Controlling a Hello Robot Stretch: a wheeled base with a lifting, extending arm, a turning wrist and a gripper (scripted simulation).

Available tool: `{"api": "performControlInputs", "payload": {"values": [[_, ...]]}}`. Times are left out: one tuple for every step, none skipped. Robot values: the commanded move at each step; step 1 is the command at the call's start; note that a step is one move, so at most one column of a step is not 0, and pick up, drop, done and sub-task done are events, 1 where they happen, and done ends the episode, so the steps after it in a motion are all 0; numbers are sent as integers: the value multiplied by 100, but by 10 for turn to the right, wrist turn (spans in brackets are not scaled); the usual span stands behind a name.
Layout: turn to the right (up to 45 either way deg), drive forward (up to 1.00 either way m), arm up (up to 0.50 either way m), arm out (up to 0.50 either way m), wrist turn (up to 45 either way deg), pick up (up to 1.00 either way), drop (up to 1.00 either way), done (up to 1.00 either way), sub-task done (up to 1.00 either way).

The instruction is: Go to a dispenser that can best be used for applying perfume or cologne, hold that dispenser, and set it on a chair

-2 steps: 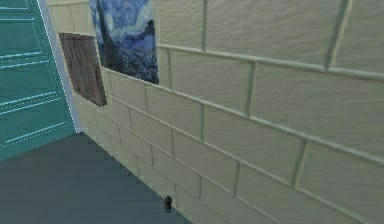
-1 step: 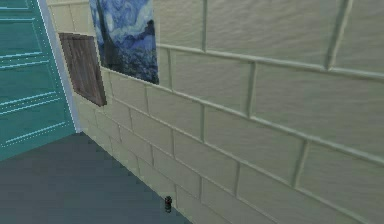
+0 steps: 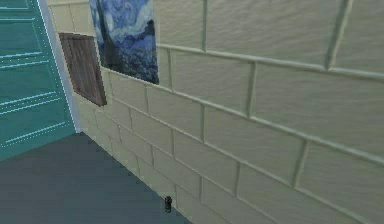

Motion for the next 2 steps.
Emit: {"api": "performControlInputs", "payload": {"values": [[0, 0, 0, 0, 300, 0, 0, 0, 0], [0, 0, -30, 0, 0, 0, 0, 0, 0]]}}
